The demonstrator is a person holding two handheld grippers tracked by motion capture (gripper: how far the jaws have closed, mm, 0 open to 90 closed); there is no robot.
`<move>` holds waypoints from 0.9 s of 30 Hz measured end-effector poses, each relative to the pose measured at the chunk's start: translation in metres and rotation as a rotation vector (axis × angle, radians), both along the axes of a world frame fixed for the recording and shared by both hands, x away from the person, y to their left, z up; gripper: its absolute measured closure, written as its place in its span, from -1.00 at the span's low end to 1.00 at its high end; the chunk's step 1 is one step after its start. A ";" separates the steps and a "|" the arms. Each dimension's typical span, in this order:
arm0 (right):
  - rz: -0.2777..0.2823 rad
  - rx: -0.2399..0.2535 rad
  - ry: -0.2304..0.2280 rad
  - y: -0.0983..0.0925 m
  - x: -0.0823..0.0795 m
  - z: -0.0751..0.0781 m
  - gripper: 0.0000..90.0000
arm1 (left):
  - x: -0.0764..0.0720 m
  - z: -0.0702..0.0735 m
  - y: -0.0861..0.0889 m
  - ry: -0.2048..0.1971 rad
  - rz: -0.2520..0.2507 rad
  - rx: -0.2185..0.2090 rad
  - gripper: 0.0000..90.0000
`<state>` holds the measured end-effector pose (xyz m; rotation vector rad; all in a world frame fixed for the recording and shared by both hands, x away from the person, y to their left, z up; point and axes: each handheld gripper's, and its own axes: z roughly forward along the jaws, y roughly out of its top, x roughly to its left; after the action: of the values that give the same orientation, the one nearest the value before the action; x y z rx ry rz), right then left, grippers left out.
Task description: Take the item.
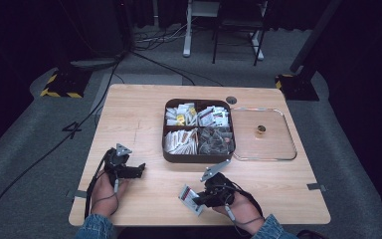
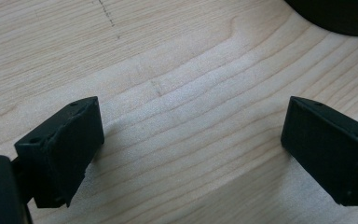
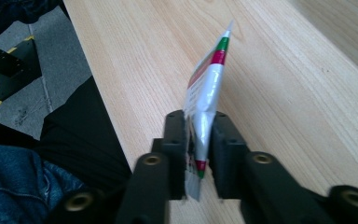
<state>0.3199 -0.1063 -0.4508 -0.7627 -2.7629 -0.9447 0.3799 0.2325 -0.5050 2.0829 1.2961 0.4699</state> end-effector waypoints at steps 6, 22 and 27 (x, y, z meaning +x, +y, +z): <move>-0.008 0.007 0.003 0.003 -0.001 -0.003 0.12 | 0.000 0.000 0.000 -0.001 0.000 -0.001 -0.87; -0.034 0.024 -0.090 -0.003 0.006 0.004 -0.26 | 0.000 0.000 0.000 0.000 0.000 0.000 -0.87; -0.028 0.071 -0.127 -0.007 0.010 0.016 -0.25 | 0.000 0.000 0.000 0.000 0.000 0.000 -0.87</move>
<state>0.3297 -0.1138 -0.4351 -0.7573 -2.8138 -1.1280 0.3799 0.2325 -0.5050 2.0825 1.2962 0.4699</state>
